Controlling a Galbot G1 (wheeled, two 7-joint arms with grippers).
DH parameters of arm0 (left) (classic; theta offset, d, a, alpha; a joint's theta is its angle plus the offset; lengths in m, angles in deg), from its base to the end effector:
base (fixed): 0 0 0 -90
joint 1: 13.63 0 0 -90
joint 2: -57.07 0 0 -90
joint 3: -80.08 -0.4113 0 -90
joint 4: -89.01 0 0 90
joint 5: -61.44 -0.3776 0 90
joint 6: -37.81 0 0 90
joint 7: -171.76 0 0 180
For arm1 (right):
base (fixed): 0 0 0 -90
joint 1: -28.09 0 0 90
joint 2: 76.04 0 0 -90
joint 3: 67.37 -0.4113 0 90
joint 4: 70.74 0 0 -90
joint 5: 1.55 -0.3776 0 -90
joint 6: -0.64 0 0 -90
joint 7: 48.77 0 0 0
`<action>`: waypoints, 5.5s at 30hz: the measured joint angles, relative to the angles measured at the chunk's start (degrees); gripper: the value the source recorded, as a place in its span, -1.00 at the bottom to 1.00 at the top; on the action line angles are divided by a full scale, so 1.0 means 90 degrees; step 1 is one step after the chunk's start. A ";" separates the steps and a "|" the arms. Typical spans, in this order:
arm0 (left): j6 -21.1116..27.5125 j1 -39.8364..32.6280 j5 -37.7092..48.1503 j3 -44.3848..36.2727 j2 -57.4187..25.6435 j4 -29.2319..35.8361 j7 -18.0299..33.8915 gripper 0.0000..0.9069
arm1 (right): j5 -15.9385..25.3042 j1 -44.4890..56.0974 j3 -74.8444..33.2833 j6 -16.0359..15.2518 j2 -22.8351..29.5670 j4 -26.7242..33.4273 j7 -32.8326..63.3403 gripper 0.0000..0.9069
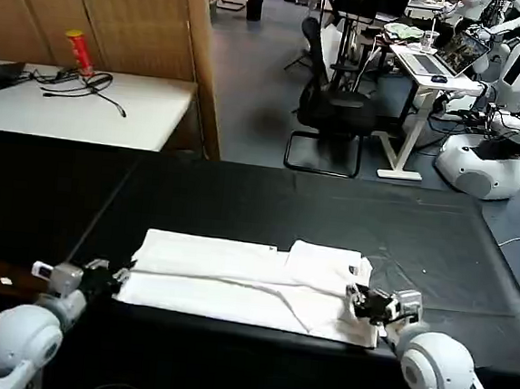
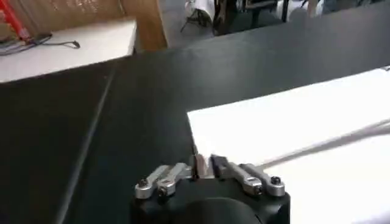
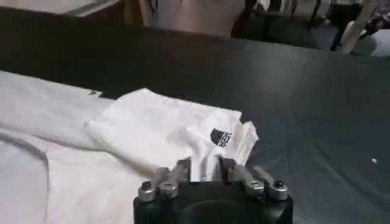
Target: Fold and organize the clothes.
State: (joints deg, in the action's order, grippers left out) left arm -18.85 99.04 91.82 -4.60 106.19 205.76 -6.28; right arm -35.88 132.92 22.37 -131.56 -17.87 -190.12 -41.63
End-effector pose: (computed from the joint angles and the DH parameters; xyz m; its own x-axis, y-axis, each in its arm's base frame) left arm 0.2474 0.1816 -0.2789 -0.8513 0.0781 0.5188 0.1967 0.9642 0.1777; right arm 0.2691 -0.1205 -0.2691 -0.8392 -0.1335 0.5272 -0.1656 0.9861 -0.0138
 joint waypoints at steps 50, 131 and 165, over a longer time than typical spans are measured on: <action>-0.0759 -0.2345 0.0329 -0.0939 0.1536 -0.2569 0.0182 -1.00 | 0.0388 -0.1154 0.0107 0.0960 0.1690 0.2025 0.0620 -0.87; -0.2302 -0.1206 -0.2669 0.0111 0.0159 -0.2380 -0.0407 -1.00 | 0.0987 -0.0302 -0.0257 0.1139 0.1304 -0.0168 -0.0094 0.94; -0.1251 -0.1416 -0.1054 -0.2397 0.2243 -0.0103 0.0144 -1.00 | 0.1278 0.0087 -0.0580 0.1214 0.1571 -0.0321 -0.0081 0.94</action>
State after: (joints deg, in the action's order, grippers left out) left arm -30.11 86.30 82.33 -26.17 126.37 204.83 -4.98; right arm -24.37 133.70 17.15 -120.63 -3.74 -193.01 -42.36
